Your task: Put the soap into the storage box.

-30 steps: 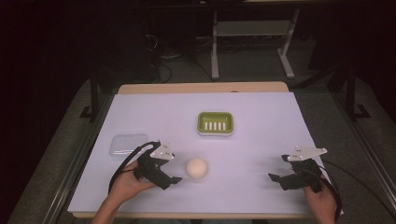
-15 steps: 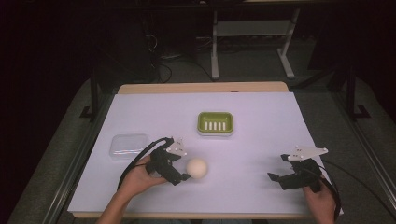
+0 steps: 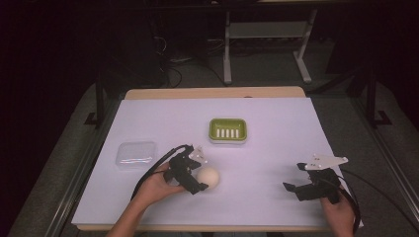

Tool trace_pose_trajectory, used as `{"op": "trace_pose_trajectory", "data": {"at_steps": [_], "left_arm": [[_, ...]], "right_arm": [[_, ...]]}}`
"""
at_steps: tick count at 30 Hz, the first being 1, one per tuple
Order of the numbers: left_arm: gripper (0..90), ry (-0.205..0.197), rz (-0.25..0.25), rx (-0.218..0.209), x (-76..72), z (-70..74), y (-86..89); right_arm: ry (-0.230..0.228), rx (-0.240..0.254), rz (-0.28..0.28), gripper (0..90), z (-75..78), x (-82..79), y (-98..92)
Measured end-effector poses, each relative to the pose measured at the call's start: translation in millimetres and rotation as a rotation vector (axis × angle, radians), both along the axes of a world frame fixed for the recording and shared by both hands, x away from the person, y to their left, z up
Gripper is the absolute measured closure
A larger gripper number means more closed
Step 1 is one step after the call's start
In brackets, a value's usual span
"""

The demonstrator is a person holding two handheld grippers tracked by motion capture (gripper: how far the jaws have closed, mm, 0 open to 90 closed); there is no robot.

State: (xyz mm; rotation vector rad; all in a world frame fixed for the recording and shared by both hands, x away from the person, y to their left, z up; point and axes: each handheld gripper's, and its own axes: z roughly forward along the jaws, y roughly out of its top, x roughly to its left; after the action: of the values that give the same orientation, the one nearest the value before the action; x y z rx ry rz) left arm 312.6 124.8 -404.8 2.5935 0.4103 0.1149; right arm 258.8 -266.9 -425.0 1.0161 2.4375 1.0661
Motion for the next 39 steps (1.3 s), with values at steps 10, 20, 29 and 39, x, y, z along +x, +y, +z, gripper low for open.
{"op": "trace_pose_trajectory", "data": {"at_steps": [10, 20, 29, 39], "left_arm": [[15.3, 0.011, 0.0, 0.042, 2.2, -9.4, -10.5], [16.0, 0.028, -0.018, 0.065, 6.7, -14.3, -19.6], [20.0, 0.031, -0.031, 0.078, 7.7, -17.1, -26.6], [24.1, 0.036, -0.036, 0.093, 8.4, -19.5, -28.1]], "right_arm": [[0.006, -0.009, 0.02, 13.6, -0.2, 0.2, 5.0], [0.008, -0.008, 0.029, 13.6, -0.6, 0.6, 6.3], [0.011, -0.007, 0.029, 13.6, -0.6, 0.6, 7.6], [0.008, -0.003, 0.035, 13.6, -0.3, 0.6, 7.9]]}}
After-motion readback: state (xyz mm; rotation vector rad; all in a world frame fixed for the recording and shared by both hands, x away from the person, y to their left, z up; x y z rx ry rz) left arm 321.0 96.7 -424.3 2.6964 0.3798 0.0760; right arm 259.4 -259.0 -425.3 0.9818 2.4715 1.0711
